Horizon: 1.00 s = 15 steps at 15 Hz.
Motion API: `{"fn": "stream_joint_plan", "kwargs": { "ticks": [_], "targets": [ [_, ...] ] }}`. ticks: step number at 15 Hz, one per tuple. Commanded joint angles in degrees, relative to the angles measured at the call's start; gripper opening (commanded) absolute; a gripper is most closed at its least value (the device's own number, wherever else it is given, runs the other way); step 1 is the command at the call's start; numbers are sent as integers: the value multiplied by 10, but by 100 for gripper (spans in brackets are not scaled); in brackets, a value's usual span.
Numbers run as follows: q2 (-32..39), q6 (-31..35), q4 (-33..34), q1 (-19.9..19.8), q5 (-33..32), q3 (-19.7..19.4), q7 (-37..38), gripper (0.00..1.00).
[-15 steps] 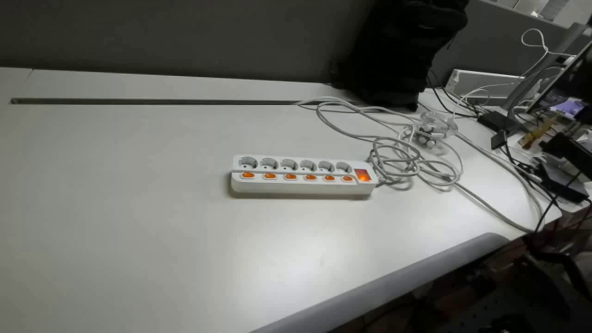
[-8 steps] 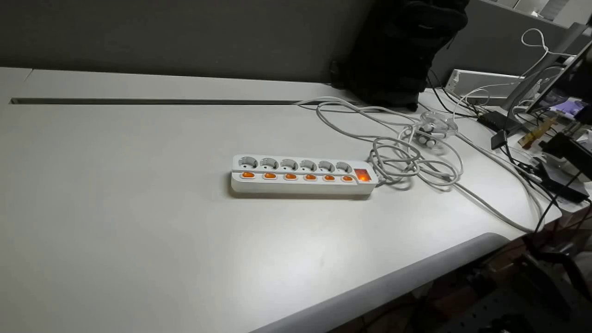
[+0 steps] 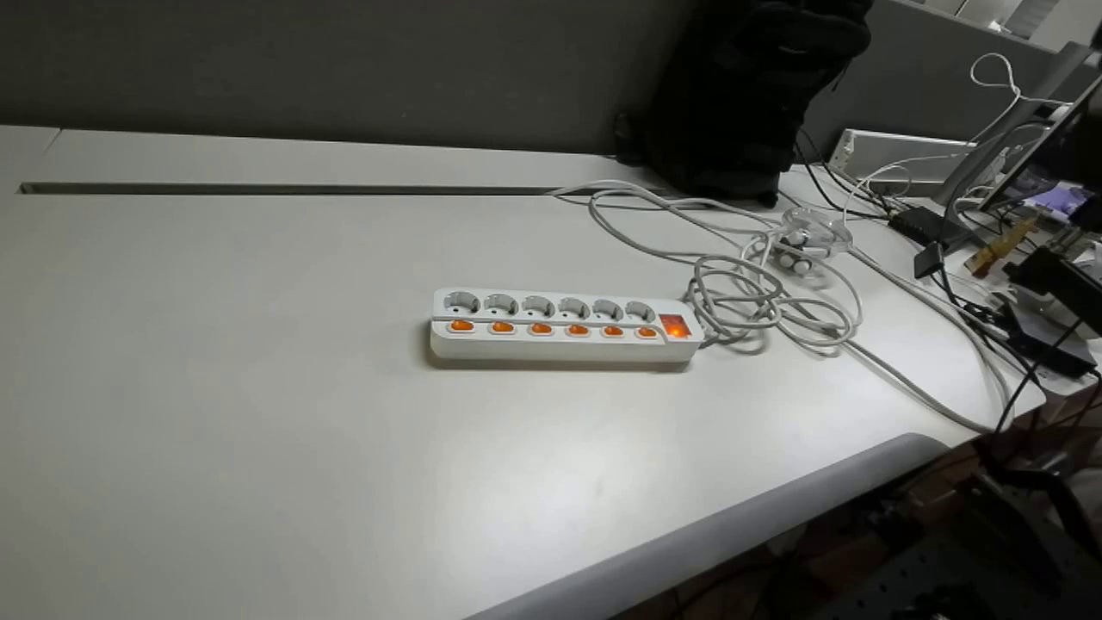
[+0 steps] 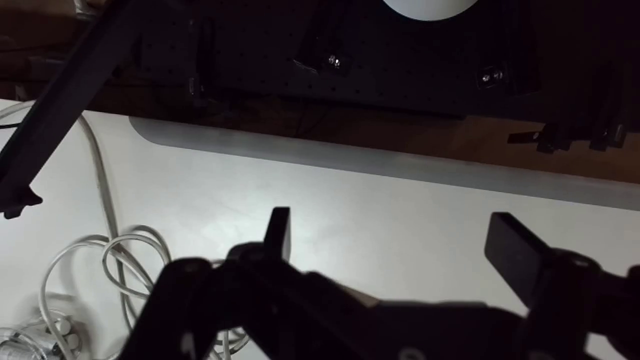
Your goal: Press the third switch from the right on the extension cable
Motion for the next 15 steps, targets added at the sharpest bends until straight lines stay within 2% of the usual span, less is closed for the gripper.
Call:
{"fn": "stream_joint_plan", "kwargs": {
  "ticks": [1,5,9,12,13,14,15],
  "targets": [
    [7,67,-16,4,-10,8,35,100],
    [50,207,-40,-3,-5,19,76,100],
    [147,339,-41,-14,-5,39,137,100],
    [231,397,-32,-21,-8,56,178,100],
    [260,413,-28,-23,-10,61,191,75],
    [287,423,-23,-22,-7,62,198,74],
    [312,434,-19,-22,-8,65,209,67]
  ]
}}
